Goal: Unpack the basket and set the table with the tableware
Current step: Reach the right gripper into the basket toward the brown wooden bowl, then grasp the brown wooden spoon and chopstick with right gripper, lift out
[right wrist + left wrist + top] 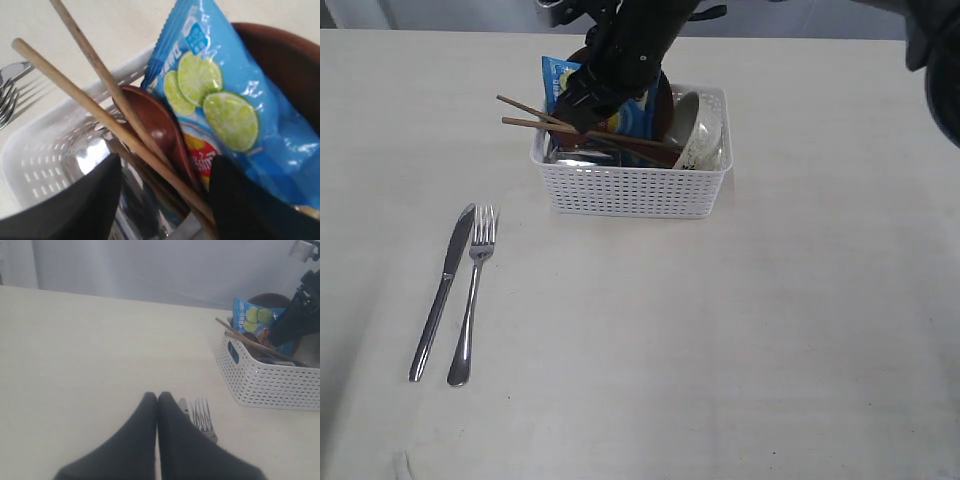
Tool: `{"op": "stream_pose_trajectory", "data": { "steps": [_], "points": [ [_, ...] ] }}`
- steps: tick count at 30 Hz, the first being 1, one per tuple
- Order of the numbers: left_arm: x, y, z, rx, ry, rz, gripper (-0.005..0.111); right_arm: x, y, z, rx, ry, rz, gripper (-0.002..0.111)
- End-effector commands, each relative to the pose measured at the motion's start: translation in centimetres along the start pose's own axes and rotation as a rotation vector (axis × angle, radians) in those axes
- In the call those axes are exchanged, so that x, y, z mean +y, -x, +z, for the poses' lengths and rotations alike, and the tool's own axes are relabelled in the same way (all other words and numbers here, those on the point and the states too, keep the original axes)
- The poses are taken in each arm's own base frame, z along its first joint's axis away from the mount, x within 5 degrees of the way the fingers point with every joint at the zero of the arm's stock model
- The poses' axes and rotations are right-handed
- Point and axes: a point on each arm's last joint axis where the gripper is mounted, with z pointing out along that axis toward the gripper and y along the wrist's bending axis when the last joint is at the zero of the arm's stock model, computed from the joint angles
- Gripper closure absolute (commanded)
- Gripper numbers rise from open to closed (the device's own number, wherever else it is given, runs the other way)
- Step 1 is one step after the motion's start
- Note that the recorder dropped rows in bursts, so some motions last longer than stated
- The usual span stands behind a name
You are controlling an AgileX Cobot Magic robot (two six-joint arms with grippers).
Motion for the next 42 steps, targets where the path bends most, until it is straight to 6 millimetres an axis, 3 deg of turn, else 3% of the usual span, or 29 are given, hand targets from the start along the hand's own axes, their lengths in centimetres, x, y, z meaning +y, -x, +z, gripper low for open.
{"op": "stream_pose_trajectory", "data": {
  "steps": [1,11,29,32,39,42],
  "points": [
    [0.0,0.0,0.0,-0.012,-0.001,-0.001,0.107,-0.7,0.2,1.3,0.03,0.02,-0.001,0.056],
    [0.0,0.0,0.0,-0.012,-0.001,-0.001,0.107,-1.2,-0.7,4.4,0.103,0.049,-0.003,0.056],
    [0.0,0.0,0.0,-0.012,-0.001,-0.001,0.107,-0.6,-0.5,4.6,0.093,0.07,-0.144,0.057],
    [0.0,0.0,0.0,-0.012,-0.001,-0.001,0.107,-0.5,-0.4,4.7,0.087,0.055,-0.155,0.067],
    [0.0,0.0,0.0,-0.012,-0.001,-0.001,0.107,0.0,-0.7,5.7,0.116,0.06,-0.168,0.108],
    [0.0,0.0,0.0,-0.012,-0.001,-0.001,0.107,0.0,-0.7,5.8,0.119,0.061,-0.16,0.109]
  ]
}}
